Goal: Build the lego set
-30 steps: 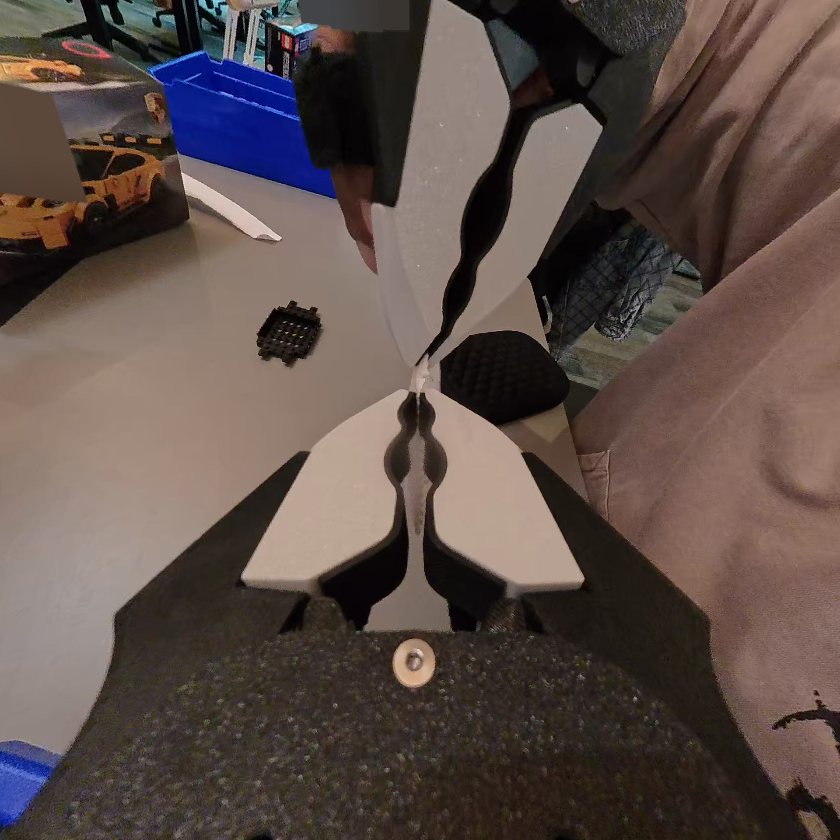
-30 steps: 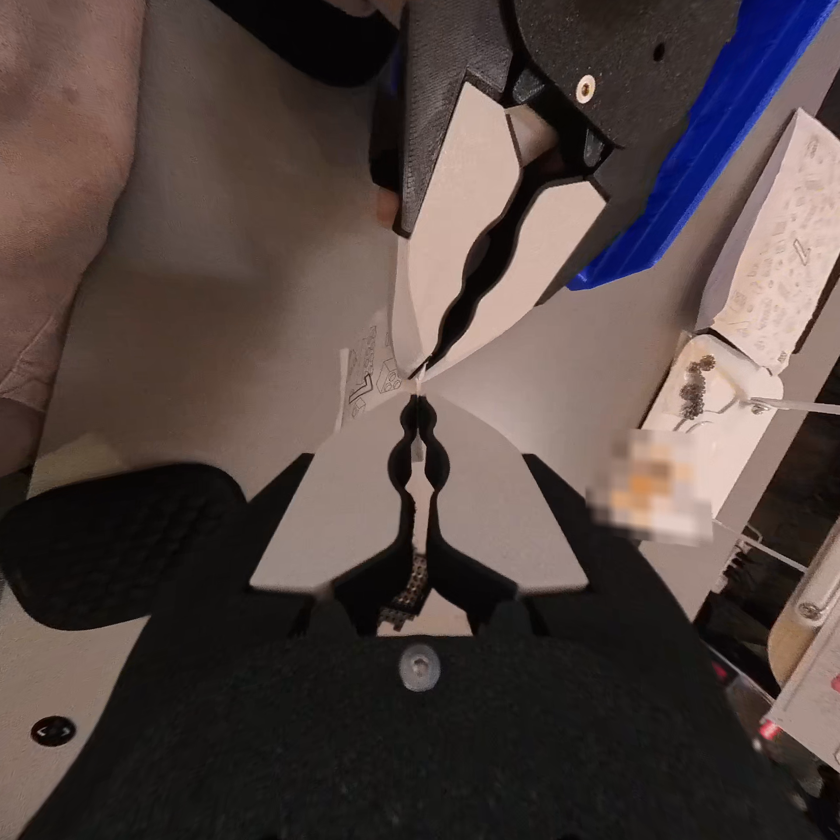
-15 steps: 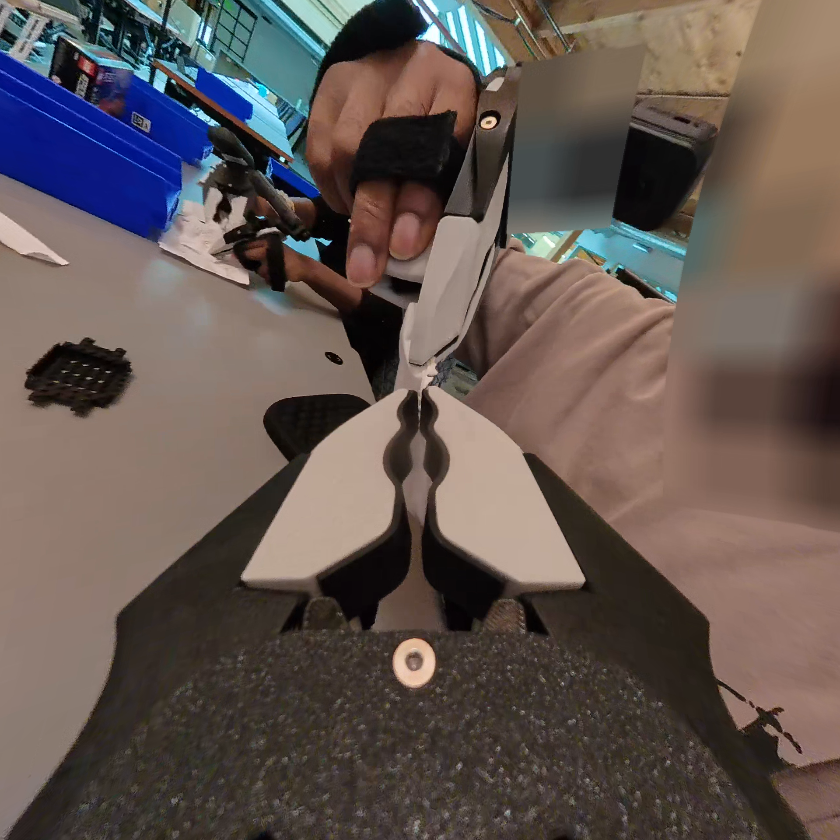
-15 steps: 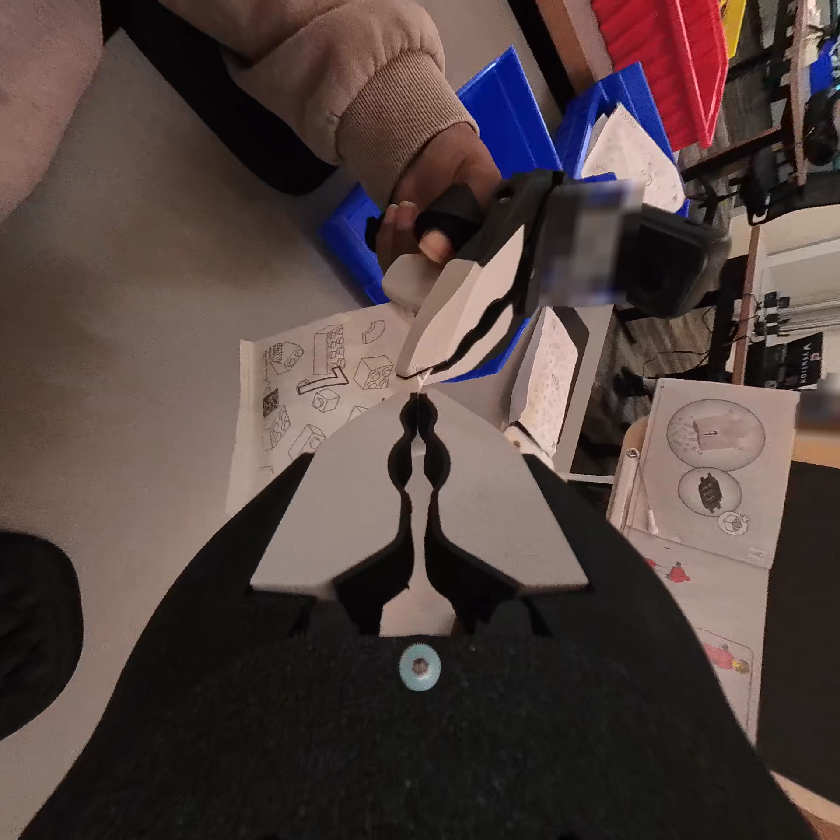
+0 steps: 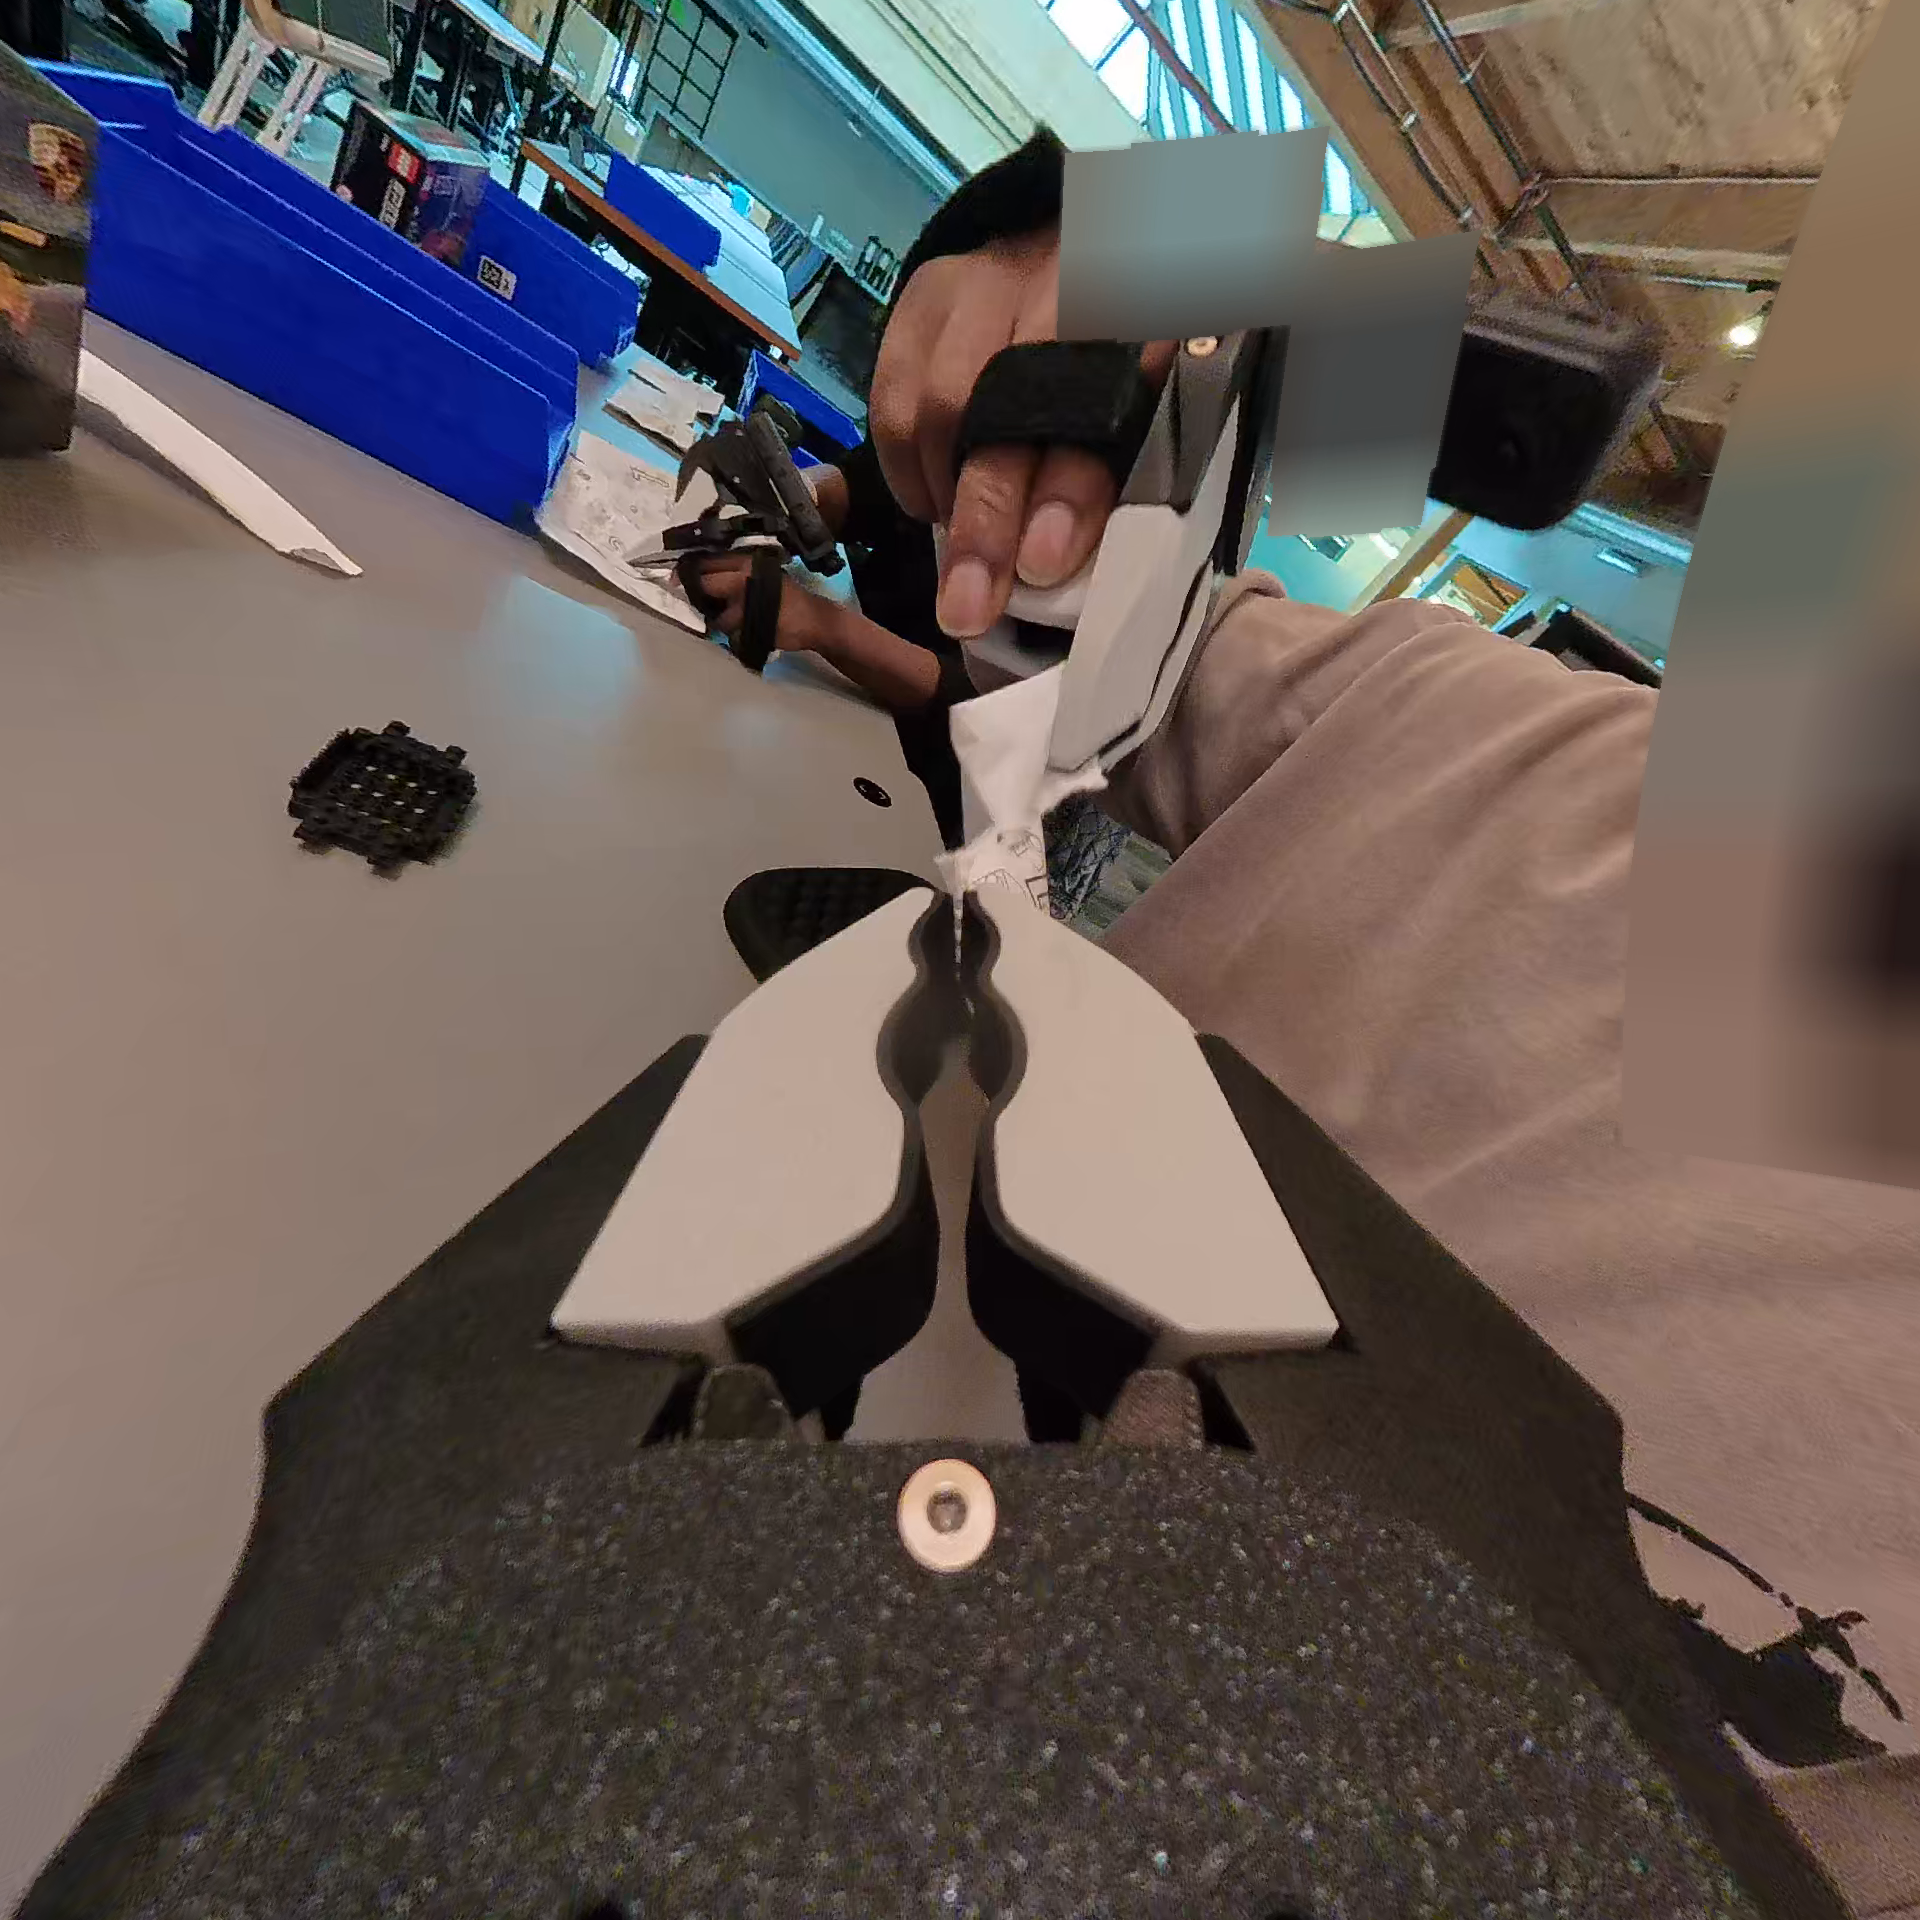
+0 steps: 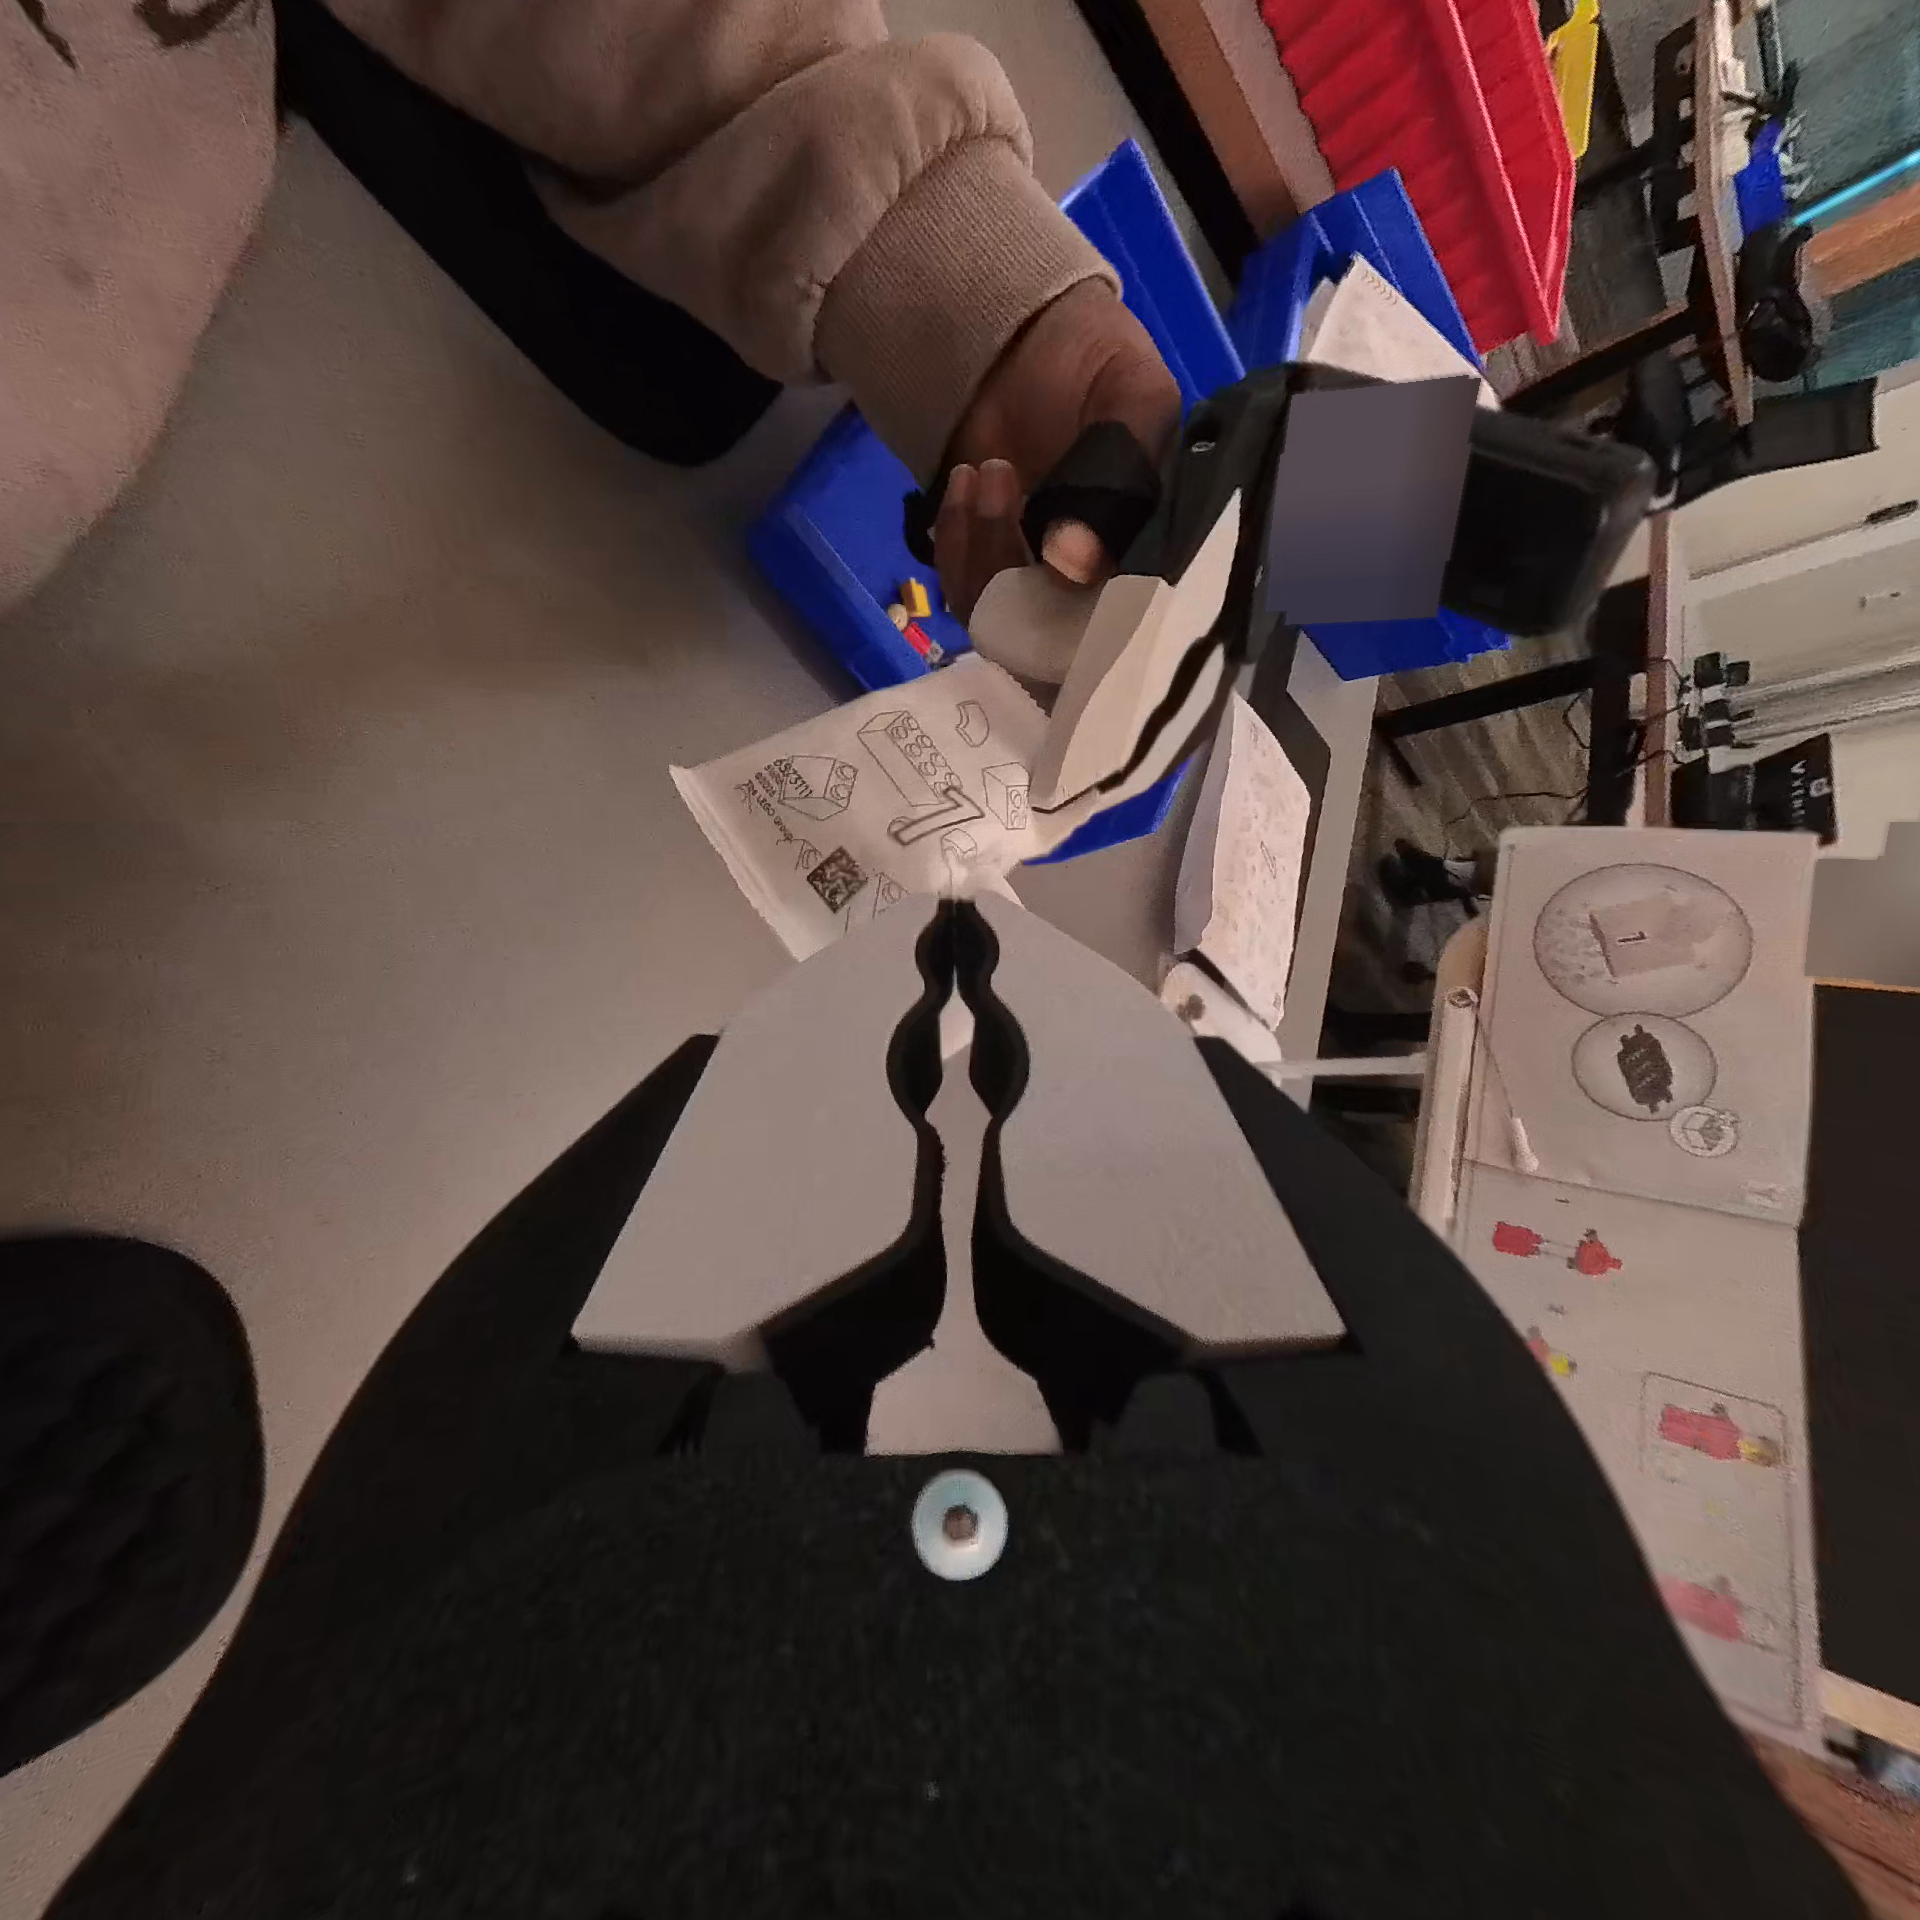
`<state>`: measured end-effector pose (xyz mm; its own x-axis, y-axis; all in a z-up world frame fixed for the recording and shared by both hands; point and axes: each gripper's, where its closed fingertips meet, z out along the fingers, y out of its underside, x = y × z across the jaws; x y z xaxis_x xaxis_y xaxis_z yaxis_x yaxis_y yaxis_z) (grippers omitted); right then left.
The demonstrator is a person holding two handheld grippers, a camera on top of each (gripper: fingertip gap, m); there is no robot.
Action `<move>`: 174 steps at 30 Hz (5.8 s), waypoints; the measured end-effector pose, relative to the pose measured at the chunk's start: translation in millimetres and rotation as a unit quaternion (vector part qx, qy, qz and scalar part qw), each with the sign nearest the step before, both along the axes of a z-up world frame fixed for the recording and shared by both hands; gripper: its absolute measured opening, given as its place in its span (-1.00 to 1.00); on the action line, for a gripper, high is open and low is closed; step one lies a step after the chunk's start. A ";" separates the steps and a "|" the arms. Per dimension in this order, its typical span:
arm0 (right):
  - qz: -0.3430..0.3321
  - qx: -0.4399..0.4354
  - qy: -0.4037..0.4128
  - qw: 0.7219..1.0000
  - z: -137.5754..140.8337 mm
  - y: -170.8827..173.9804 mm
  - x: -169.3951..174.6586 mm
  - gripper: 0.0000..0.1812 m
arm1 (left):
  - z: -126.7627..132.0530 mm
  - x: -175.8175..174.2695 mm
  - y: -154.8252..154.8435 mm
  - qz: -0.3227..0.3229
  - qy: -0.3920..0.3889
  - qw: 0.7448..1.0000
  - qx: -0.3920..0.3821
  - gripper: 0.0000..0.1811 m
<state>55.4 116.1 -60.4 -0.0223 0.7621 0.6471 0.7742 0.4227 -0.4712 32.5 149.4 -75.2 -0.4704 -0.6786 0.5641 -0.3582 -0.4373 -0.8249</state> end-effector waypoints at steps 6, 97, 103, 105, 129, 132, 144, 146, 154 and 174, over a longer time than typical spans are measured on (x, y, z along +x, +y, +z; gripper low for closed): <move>-0.016 -0.044 0.056 0.997 5.1 1.2 8.5 -1.00 | -2.7 -2.8 1.0 0.001 0.001 1.000 0.011 -0.99; -0.517 -0.011 0.193 0.834 -98.4 39.5 332.5 -1.00 | 45.9 -32.4 38.4 0.176 -0.141 0.948 0.225 -0.99; -0.600 0.080 0.138 0.784 -128.6 73.8 420.1 -1.00 | 38.7 -24.7 37.5 0.172 -0.135 0.952 0.215 -0.99; -0.612 0.099 0.125 0.775 -135.7 88.7 436.0 -1.00 | 35.6 -22.5 37.8 0.171 -0.132 0.953 0.212 -0.99; -0.415 -0.139 0.408 0.801 -74.7 79.7 223.7 -0.30 | 42.1 -17.1 30.1 0.169 -0.159 0.955 0.187 -0.99; -0.300 -0.189 0.435 0.828 -55.6 54.3 132.6 -0.28 | 47.4 -15.4 20.9 0.165 -0.174 0.953 0.186 -0.99; -0.111 -0.248 0.488 0.830 -1.7 28.8 -0.8 -0.26 | 59.5 -12.2 -12.3 0.141 -0.219 0.946 0.195 -1.00; -0.072 -0.278 0.502 0.816 7.1 20.3 -9.0 -0.30 | 59.4 -12.1 -9.7 0.151 -0.221 0.943 0.200 -1.00; -0.038 -0.324 0.504 0.799 0.8 2.0 -12.7 -0.43 | 55.4 -13.2 1.9 0.165 -0.223 0.942 0.190 -1.00; -0.065 -0.249 0.393 0.883 -49.4 -3.3 -24.8 -0.94 | 19.3 -20.3 -24.7 0.175 -0.177 0.931 0.266 -1.00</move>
<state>30.6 112.8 -109.7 0.3921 0.9199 0.0076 0.1522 -0.0567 -0.9867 12.3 124.8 -55.9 -0.2611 -0.9643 -0.0439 0.0648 0.0279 -0.9975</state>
